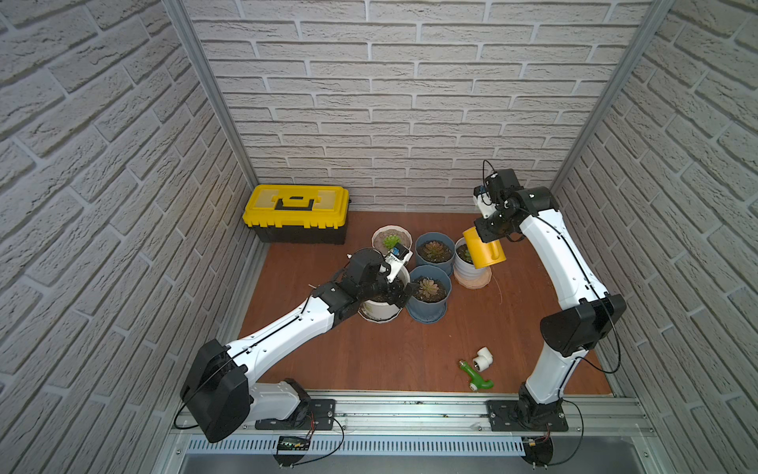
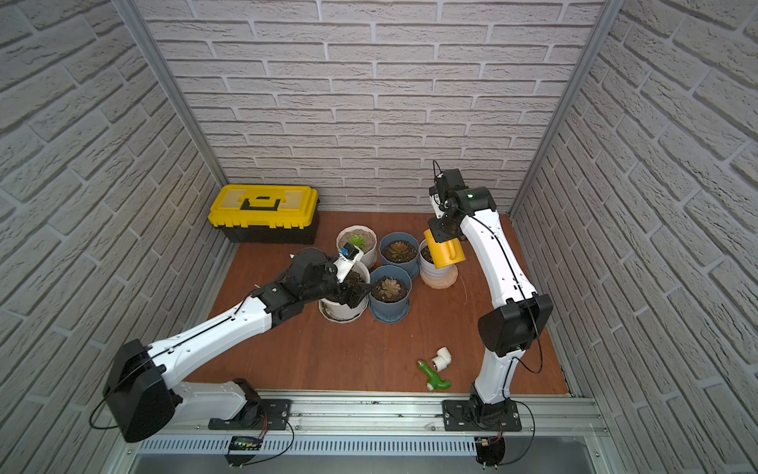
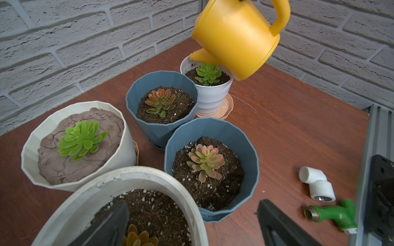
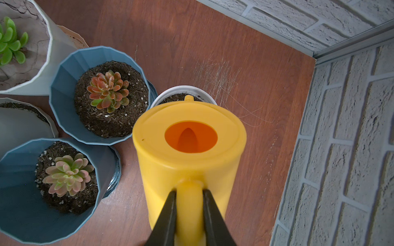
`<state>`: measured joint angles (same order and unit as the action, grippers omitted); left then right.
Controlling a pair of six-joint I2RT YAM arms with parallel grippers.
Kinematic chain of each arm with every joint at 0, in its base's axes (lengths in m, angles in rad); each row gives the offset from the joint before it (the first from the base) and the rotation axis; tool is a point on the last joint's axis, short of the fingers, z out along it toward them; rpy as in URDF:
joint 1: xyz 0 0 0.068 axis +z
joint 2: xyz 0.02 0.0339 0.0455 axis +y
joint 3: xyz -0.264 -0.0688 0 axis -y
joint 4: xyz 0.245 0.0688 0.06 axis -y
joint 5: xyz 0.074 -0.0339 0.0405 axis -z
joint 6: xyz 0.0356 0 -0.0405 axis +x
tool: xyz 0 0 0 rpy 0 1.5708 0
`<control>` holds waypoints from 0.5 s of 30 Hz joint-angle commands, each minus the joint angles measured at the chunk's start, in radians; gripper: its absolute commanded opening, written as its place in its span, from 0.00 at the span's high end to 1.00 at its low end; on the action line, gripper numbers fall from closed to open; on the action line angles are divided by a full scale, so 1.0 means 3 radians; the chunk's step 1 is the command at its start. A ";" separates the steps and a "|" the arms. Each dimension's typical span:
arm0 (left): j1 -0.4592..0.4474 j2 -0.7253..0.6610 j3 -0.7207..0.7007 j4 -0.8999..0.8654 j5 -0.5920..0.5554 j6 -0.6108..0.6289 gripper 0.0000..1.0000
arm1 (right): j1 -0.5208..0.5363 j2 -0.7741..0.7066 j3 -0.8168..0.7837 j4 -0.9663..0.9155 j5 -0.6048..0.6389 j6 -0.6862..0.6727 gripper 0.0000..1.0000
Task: Water the succulent around the soil edge
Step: Water the soil of the potted plant with water.
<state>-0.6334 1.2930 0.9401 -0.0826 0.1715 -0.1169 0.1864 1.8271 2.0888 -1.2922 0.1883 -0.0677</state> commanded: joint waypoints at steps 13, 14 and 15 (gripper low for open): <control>-0.0018 -0.0005 -0.0055 0.0142 0.0015 -0.0021 0.01 | -0.0144 -0.0115 -0.0005 0.0049 0.0092 0.0005 0.97; -0.0016 -0.0005 -0.0055 0.0142 0.0016 -0.0021 0.02 | -0.0154 -0.0127 -0.0026 0.0056 0.0087 0.0006 0.97; -0.0017 -0.0005 -0.0056 0.0142 0.0014 -0.0019 0.01 | -0.0165 -0.0136 -0.0045 0.0066 0.0088 0.0005 0.97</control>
<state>-0.6334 1.2930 0.9401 -0.0822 0.1715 -0.1169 0.1478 1.8271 2.0846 -1.2922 0.2054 -0.0673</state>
